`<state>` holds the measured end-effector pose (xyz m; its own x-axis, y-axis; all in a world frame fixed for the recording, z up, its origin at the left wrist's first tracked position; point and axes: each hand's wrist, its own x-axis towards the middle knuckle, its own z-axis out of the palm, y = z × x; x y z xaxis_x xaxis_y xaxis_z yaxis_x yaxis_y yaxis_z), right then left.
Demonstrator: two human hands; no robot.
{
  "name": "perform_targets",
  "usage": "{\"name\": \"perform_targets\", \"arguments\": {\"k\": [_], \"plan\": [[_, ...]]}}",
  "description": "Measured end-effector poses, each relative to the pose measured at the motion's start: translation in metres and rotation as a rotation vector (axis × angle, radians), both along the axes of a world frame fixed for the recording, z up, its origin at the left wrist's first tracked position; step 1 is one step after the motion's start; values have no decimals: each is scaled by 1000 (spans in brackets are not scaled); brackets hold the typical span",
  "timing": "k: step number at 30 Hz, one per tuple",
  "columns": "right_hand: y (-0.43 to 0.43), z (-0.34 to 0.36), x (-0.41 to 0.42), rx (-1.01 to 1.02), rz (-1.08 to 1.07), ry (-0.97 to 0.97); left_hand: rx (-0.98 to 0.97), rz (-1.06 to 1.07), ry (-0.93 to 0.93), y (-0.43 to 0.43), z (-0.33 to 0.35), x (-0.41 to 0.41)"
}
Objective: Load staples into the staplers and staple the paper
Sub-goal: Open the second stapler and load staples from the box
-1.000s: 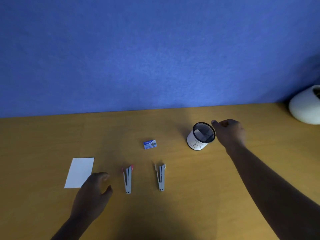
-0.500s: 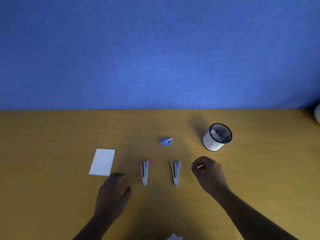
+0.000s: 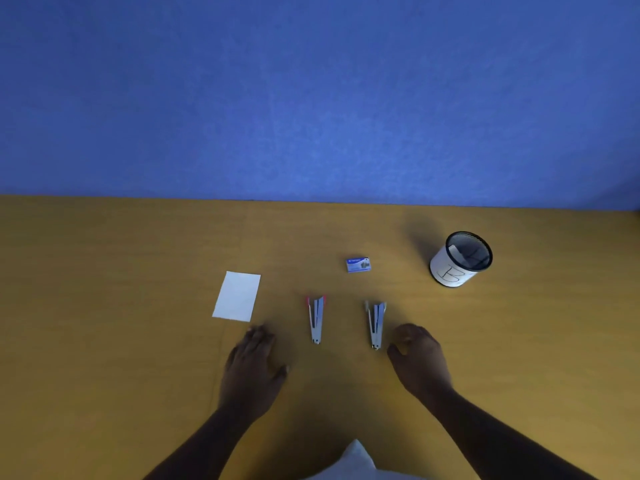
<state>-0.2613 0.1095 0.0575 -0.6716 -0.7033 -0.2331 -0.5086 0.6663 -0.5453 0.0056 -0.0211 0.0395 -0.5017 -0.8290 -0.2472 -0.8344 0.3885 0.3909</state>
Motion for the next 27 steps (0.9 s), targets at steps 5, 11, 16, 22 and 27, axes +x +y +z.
{"name": "perform_targets", "arguments": {"k": [5, 11, 16, 22, 27], "plan": [[-22, 0, 4, -25, -111, -101, 65, -32, -31, -6, 1, 0], [-42, 1, 5, -37, -190, -113, 279, -116, -97, -14, 13, -1], [-55, -3, 7, 10, -197, -91, 320, -96, -49, -11, 29, -2], [-63, -5, 9, 55, -319, -108, 399, -50, 76, -4, 44, -3], [-65, -3, 8, 73, -325, -117, 418, 6, 197, 10, 48, -4]]}}
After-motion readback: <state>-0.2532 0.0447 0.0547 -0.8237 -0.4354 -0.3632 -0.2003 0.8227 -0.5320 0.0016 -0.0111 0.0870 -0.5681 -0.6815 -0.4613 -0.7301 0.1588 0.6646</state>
